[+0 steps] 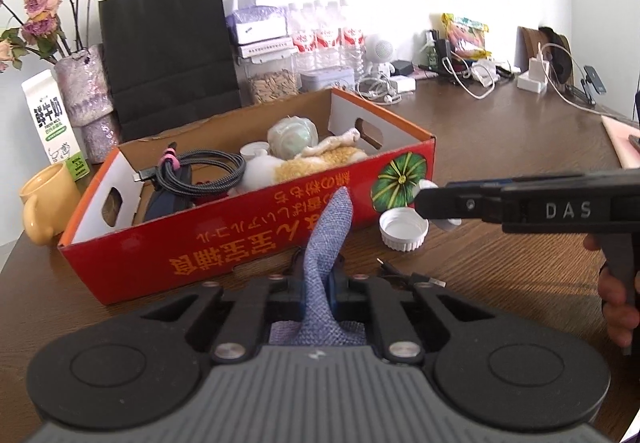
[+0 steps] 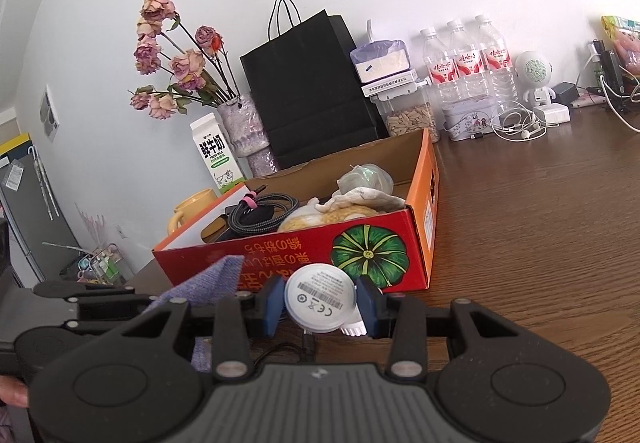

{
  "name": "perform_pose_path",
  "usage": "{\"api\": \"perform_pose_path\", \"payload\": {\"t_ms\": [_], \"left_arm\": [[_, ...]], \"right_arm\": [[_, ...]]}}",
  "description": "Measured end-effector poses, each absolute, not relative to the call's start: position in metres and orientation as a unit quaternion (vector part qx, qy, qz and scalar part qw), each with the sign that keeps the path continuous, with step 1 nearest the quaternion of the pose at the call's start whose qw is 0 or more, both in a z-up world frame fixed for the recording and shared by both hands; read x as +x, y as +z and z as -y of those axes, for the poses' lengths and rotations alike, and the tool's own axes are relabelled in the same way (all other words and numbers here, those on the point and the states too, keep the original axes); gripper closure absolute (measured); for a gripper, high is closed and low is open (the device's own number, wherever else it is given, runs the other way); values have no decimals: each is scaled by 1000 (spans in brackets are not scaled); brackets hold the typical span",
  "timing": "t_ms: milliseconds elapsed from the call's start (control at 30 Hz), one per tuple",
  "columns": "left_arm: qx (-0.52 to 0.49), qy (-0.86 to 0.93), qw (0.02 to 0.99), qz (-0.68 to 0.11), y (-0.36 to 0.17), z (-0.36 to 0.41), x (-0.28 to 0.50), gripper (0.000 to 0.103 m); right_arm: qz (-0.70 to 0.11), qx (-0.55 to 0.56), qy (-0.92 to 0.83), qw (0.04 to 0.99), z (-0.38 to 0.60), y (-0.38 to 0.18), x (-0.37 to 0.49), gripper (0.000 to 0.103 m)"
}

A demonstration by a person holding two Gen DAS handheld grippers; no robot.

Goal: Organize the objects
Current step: 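Lift the purple cloth with the left gripper while the right holds the puck, then carry the purple cloth and white puck over the red box with both grippers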

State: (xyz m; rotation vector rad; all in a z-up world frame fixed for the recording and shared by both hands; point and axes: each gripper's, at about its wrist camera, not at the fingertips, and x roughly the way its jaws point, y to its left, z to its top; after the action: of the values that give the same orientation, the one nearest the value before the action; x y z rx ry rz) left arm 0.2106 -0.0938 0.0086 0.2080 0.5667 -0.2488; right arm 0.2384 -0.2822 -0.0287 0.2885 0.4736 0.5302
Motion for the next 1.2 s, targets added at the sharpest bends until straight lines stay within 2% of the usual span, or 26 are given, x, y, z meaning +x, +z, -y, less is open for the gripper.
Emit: {"api": "perform_pose_path", "payload": {"t_ms": [800, 1200], "left_arm": [[74, -83, 966, -234, 44, 55, 196, 94], [57, -62, 977, -195, 72, 35, 220, 94]], "right_arm": [[-191, 66, 254, 946, 252, 0, 226, 65], [-157, 20, 254, 954, 219, 28, 244, 65]]}}
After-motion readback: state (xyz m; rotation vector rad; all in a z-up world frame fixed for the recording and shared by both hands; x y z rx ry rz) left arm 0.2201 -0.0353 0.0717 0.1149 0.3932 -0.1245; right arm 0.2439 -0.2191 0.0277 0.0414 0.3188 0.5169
